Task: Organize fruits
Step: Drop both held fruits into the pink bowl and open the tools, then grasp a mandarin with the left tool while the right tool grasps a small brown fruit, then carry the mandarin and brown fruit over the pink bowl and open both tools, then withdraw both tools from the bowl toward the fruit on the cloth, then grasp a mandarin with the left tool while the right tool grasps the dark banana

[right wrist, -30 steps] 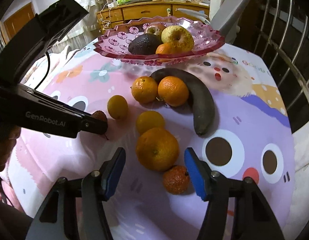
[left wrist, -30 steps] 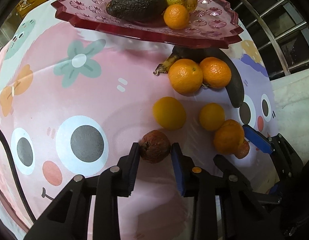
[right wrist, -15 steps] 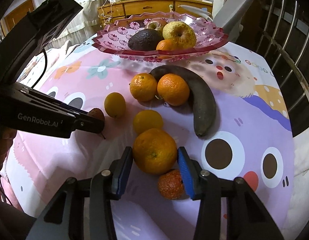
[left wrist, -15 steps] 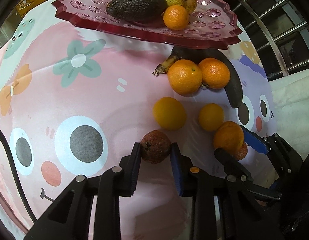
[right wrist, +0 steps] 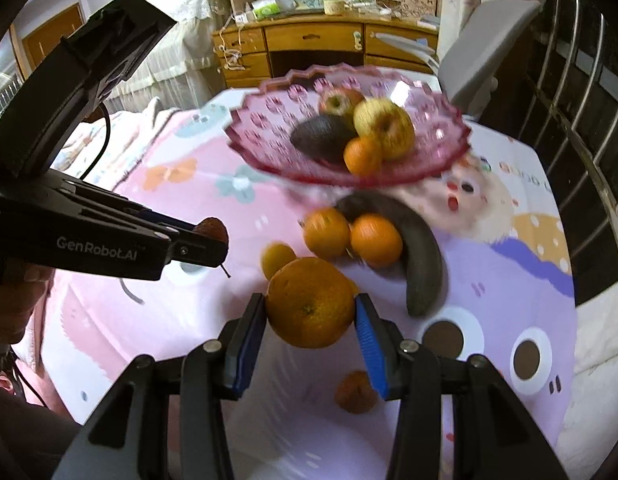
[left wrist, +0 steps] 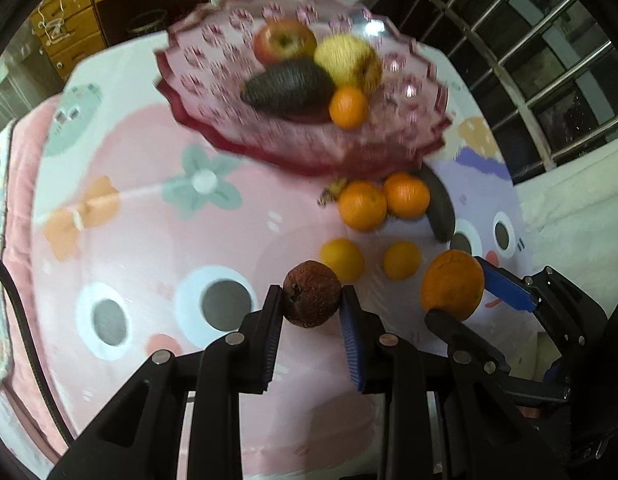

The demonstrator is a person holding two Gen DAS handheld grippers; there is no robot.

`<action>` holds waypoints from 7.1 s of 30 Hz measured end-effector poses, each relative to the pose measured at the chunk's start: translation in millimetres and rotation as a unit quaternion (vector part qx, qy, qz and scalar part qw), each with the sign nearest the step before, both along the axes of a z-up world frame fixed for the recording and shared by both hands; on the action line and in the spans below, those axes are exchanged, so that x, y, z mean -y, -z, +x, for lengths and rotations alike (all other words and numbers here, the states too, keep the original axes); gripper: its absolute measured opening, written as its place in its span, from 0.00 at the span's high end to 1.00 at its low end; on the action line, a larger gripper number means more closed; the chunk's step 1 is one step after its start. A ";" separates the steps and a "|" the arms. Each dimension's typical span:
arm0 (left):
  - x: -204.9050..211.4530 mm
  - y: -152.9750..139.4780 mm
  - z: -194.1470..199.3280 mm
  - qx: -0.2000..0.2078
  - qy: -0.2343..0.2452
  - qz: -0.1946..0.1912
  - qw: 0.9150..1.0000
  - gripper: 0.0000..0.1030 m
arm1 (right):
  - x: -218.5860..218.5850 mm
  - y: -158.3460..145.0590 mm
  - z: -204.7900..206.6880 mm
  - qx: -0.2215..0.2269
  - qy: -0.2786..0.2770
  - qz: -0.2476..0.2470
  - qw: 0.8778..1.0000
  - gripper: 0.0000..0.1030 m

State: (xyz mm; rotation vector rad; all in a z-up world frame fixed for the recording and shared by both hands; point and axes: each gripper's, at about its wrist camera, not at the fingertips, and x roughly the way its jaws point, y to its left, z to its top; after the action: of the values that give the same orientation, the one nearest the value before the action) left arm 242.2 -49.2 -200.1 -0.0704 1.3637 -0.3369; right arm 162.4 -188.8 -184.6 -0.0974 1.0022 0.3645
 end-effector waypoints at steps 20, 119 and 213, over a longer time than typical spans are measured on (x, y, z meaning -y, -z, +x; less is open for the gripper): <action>-25.2 -30.7 72.3 0.052 -0.009 -0.027 0.998 0.74 | -13.7 -36.5 79.2 0.035 0.044 0.049 0.997 0.56; 44.3 48.5 17.6 -0.018 0.106 -0.006 0.994 0.67 | 46.8 49.1 -9.4 -0.126 0.218 0.017 0.968 0.72; 52.4 5.2 -30.7 0.026 -0.154 -0.019 0.988 0.45 | 90.8 6.8 66.5 -0.035 -0.024 0.018 0.999 0.59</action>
State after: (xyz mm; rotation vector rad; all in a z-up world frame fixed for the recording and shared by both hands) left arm 211.5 -101.6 -205.2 -0.2991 1.2720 -0.1040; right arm 228.8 -279.5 -191.4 -0.0767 1.0641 0.4320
